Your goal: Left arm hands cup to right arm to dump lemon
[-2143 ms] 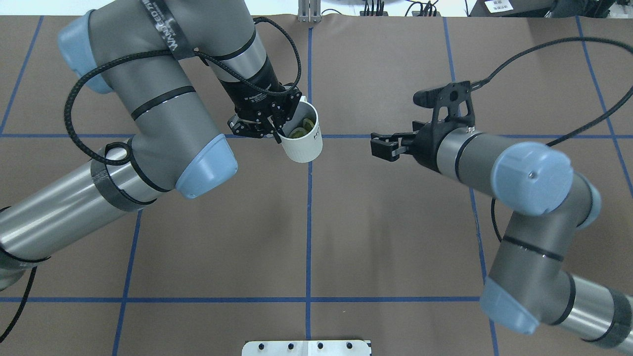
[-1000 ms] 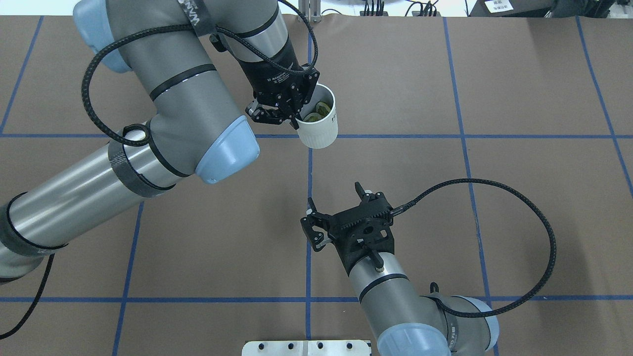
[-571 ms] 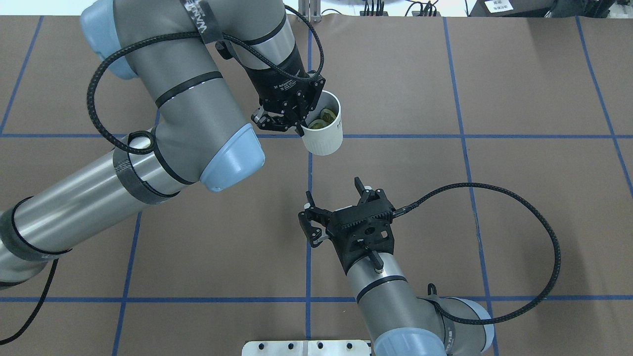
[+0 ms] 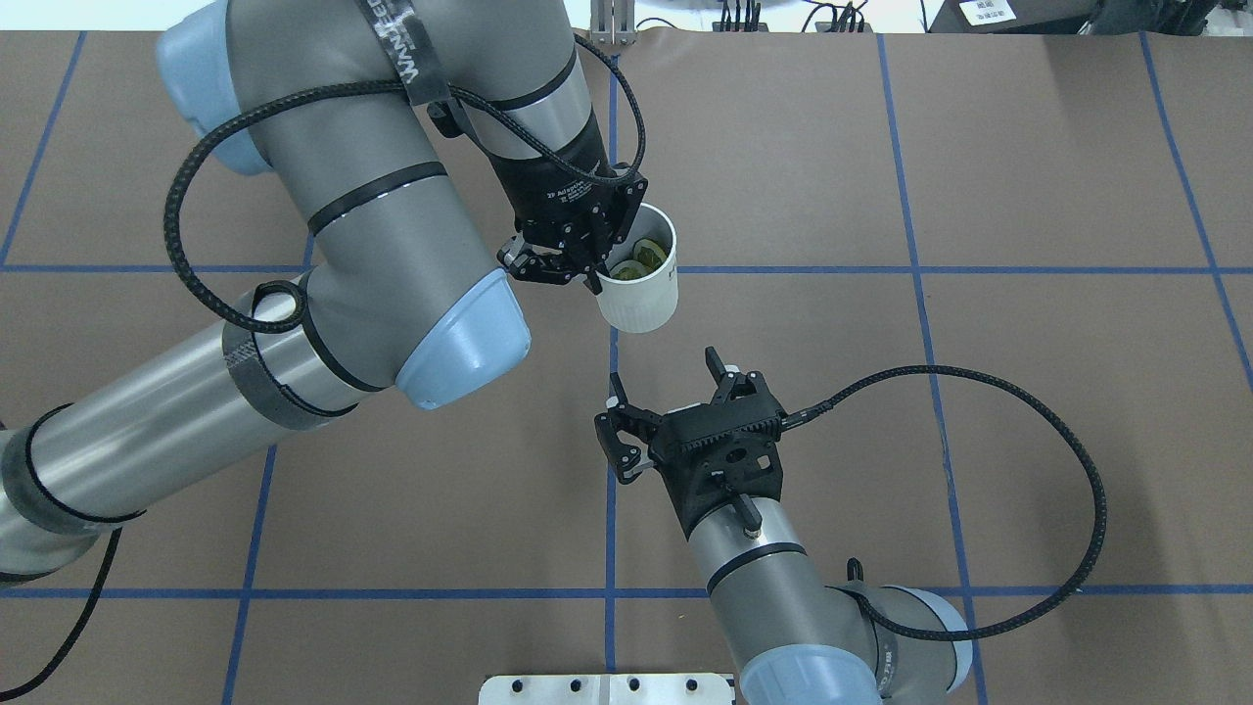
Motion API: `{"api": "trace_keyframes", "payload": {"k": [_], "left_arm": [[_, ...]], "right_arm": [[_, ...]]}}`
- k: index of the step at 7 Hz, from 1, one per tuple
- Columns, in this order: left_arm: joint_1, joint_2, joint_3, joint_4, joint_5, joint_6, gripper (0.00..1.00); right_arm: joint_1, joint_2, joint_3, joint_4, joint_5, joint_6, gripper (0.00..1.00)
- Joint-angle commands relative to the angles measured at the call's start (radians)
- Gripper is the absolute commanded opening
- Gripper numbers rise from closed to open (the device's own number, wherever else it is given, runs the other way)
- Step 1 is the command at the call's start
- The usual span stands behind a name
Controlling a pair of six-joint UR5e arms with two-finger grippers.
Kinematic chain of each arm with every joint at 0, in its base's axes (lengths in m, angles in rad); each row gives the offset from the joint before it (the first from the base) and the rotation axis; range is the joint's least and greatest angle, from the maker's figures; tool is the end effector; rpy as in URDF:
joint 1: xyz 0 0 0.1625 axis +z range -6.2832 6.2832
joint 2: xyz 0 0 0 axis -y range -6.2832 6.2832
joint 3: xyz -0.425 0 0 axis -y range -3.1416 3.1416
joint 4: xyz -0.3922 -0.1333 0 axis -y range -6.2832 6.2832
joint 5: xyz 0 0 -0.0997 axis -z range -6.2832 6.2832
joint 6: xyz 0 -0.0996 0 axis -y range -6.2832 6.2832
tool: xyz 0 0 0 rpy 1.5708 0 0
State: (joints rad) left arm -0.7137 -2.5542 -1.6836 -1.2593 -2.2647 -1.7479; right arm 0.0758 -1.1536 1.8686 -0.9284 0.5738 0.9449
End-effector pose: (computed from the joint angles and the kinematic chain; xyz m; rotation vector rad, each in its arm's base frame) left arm 0.4516 -0.4831 0.0329 -0.4389 0.9090 -0.5433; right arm -0.5243 -0.2574 0.2079 1.1826 -0.8554 0.2264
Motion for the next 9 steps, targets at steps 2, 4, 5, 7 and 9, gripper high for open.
{"api": "trace_keyframes", "payload": {"k": [2, 4, 5, 7, 9], "left_arm": [[0.029, -0.007, -0.001, 0.005, 0.001, -0.038, 0.00], [0.037, -0.007, -0.001, 0.005, 0.001, -0.039, 0.00], [0.042, -0.007, -0.001, 0.005, 0.001, -0.053, 0.00], [0.056, -0.007, -0.002, 0.005, 0.001, -0.067, 0.00], [0.062, -0.012, -0.002, 0.005, 0.001, -0.067, 0.00]], "right_arm": [[0.001, 0.000, -0.025, -0.001, -0.040, 0.000, 0.99], [-0.002, 0.000, -0.026, -0.001, -0.049, -0.002, 0.99], [-0.002, 0.002, -0.025, -0.001, -0.049, -0.002, 0.99], [-0.002, 0.000, -0.026, -0.001, -0.049, -0.003, 0.99], [-0.004, 0.000, -0.026, -0.003, -0.049, -0.003, 0.99]]}}
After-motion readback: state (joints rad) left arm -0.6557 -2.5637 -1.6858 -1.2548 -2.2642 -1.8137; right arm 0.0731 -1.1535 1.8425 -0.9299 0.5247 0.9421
